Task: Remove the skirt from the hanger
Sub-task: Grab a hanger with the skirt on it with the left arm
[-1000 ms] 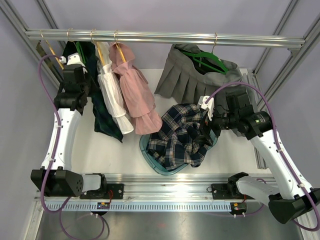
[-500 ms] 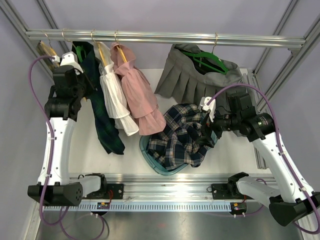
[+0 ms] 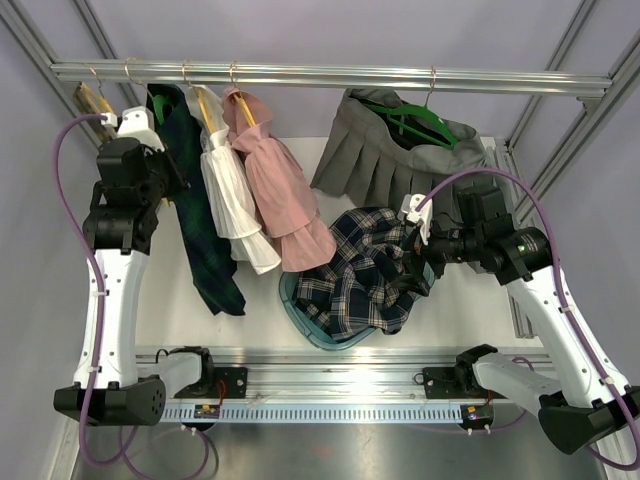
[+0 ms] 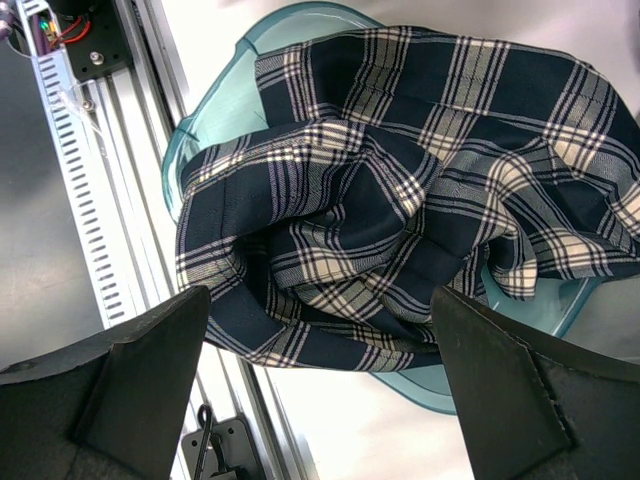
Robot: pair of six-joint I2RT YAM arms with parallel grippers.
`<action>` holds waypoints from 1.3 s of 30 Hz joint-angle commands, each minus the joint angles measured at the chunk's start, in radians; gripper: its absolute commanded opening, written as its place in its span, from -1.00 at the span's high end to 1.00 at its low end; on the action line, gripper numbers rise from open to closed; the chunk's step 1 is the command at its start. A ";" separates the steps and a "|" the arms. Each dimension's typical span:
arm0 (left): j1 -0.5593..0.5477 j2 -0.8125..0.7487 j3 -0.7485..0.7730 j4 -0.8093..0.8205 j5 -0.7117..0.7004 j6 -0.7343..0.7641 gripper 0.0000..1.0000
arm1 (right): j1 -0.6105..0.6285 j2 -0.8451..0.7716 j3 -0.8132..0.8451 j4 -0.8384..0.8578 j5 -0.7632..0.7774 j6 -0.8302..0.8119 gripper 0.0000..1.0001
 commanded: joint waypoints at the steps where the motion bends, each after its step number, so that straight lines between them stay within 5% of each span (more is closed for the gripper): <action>1: -0.004 -0.122 0.020 0.283 0.016 0.135 1.00 | -0.007 -0.018 0.017 0.003 -0.027 -0.007 -0.99; 9: -0.004 -0.177 -0.050 0.360 0.017 0.276 1.00 | -0.011 -0.015 0.010 0.018 -0.032 -0.001 -0.99; 26: -0.006 -0.125 0.015 0.491 -0.077 0.228 1.00 | -0.014 -0.035 -0.012 0.030 -0.029 0.002 -0.99; 39: -0.004 -0.131 -0.092 0.610 -0.095 -0.159 1.00 | -0.017 -0.052 -0.036 0.037 -0.026 0.005 -0.99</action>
